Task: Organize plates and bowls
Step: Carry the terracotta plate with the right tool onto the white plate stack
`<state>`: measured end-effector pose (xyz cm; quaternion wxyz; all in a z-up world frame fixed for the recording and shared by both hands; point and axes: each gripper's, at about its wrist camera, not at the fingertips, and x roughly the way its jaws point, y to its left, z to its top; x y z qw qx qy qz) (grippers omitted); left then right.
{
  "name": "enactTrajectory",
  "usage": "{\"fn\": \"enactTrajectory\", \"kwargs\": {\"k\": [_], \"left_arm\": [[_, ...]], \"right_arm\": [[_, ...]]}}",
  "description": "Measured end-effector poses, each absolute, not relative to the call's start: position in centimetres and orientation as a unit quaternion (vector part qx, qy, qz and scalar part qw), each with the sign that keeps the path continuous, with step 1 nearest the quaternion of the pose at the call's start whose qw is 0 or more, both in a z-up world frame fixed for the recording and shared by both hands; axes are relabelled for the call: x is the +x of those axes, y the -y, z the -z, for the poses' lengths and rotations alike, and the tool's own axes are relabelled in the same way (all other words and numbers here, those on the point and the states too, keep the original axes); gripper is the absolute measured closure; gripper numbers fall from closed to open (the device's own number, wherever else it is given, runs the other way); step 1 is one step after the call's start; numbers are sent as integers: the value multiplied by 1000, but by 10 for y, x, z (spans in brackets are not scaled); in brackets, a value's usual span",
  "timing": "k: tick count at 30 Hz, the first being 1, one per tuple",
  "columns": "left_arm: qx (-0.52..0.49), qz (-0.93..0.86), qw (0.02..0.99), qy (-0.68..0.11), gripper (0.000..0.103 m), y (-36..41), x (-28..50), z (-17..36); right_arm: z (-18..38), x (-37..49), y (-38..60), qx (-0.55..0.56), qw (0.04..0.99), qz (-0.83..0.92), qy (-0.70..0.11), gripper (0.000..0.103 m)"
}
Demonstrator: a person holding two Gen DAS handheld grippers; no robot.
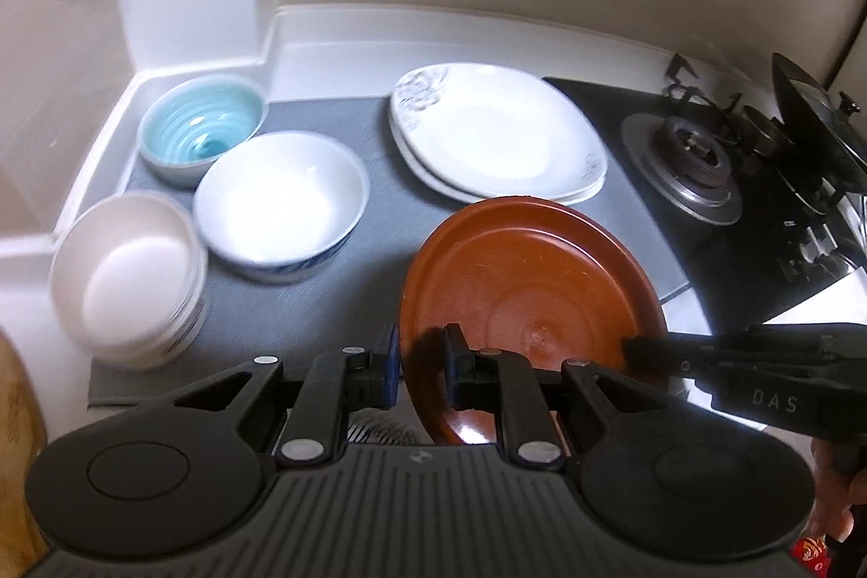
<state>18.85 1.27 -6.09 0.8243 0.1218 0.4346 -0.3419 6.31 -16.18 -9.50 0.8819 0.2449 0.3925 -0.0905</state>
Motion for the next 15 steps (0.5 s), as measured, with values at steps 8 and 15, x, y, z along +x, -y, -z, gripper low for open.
{"fn": "enactTrajectory", "kwargs": {"k": [8,15], "left_arm": [[121,361,826,-415,85,22,200,51],[115,365,828,-409,85,47,219,47]], "right_arm": [[86,63,186,244,885,110,-381,90],[86,78,208,238,884,117,-384,90]]}}
